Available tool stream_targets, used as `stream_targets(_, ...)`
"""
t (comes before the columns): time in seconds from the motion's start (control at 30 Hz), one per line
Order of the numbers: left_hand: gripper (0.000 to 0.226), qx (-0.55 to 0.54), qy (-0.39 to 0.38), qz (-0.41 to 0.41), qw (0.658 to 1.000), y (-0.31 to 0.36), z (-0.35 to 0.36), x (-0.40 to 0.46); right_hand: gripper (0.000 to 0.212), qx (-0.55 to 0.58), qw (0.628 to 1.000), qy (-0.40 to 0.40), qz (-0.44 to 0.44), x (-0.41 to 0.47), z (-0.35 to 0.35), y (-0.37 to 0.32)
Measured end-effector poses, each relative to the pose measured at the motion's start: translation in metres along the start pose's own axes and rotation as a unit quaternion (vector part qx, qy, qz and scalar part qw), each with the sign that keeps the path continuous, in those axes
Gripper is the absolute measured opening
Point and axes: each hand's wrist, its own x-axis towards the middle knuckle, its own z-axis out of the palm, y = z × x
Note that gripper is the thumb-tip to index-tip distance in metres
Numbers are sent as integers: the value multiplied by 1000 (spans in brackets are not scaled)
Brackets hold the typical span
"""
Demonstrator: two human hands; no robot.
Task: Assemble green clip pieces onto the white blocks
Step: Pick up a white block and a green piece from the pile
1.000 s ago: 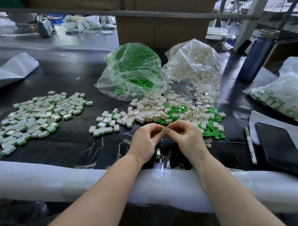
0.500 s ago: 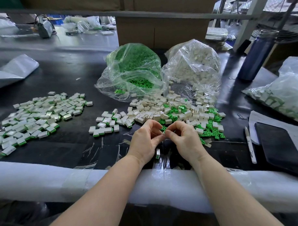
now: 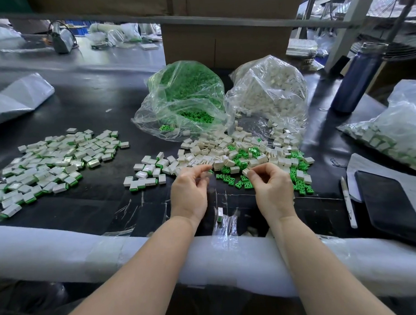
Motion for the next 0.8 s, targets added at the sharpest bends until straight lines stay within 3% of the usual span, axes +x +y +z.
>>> stream_targets(0.23,28,93,50,-36,994,-6,-2,4,10,-50,998,44,5,2,-2,2)
stream_targets(0.37,35,130,32,-63,989,-8,0,5,4,-101,994,50,13,2,-3,1)
stream_targets(0.53,29,176,-5,-68,982,-5,2,3,12,-187,981,42,16,2,-2,3)
stream_targets(0.8,40,205,-18,25,978,-1,3,-3,35,-359,932,-53,-13,1,8,3)
